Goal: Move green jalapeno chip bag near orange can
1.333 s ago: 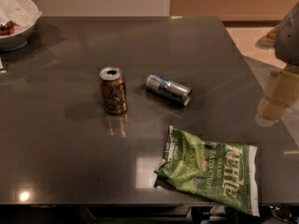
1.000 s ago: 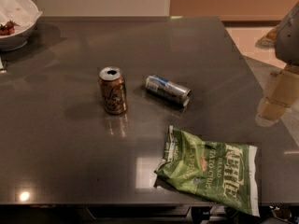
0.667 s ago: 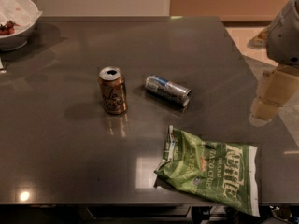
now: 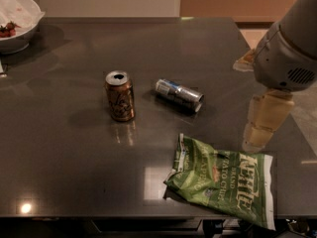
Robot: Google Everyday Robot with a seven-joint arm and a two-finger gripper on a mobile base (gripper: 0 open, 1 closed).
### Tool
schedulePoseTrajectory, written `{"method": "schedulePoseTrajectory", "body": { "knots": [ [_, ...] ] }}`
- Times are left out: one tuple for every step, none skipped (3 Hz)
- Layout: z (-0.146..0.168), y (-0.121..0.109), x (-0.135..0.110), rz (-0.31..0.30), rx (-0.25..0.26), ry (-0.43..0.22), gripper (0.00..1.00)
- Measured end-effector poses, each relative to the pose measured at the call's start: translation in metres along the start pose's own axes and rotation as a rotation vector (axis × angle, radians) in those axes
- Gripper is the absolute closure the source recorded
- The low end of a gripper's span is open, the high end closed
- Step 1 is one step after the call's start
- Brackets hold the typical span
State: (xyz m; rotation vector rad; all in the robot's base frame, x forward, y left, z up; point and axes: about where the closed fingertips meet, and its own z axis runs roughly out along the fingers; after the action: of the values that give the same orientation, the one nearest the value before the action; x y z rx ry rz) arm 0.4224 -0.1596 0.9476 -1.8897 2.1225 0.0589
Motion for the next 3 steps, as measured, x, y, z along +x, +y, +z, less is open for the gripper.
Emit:
{"method": "schedulePoseTrajectory", "body": {
  "knots": [
    [0.016, 0.020, -0.003, -0.053, -0.030, 0.010, 0.00],
    [0.034, 0.038, 0.002, -0.097, -0.038, 0.033, 0.00],
    [0.057, 0.051, 0.010, -0.118, -0.045, 0.036, 0.00]
  ]
}}
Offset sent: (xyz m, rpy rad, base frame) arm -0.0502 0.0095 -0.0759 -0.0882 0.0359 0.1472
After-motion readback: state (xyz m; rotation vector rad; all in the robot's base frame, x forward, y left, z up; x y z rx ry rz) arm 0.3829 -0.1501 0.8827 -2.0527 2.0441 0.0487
